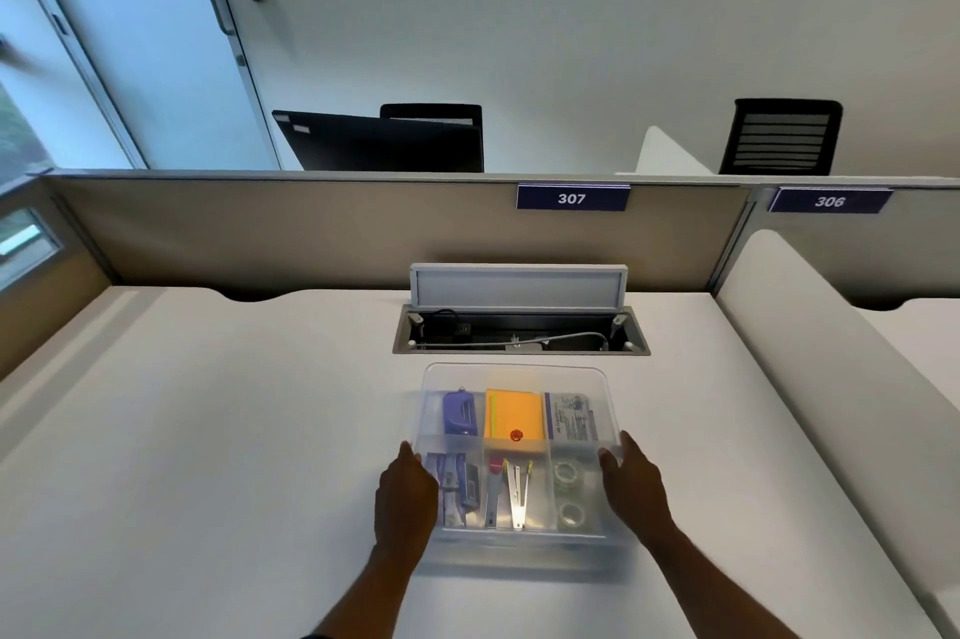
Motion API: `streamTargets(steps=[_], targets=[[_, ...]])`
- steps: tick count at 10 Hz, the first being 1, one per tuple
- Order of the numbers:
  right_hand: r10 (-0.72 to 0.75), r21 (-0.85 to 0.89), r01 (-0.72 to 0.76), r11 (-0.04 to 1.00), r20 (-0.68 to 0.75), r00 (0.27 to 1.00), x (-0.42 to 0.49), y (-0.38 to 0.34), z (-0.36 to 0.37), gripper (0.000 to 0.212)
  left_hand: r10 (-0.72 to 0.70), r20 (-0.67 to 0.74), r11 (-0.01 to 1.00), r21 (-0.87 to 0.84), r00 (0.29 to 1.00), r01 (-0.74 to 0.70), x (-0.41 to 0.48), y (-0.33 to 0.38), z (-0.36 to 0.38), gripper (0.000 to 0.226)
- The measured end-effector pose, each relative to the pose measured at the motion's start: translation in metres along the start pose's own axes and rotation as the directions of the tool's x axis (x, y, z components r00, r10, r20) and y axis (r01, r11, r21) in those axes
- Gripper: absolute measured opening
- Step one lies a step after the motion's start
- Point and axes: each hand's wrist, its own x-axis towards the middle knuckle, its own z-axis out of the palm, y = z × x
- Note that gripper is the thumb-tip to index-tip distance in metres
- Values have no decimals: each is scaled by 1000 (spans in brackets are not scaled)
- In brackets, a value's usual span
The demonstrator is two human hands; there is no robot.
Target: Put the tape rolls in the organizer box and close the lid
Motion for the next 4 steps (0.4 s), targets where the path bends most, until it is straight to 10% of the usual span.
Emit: streamTargets(steps=[4], targets=[[-231,-327,194,925,-80,970,-13,-17,13,61,86,80,995,-53,993,-82,-6,-6,-23,57]])
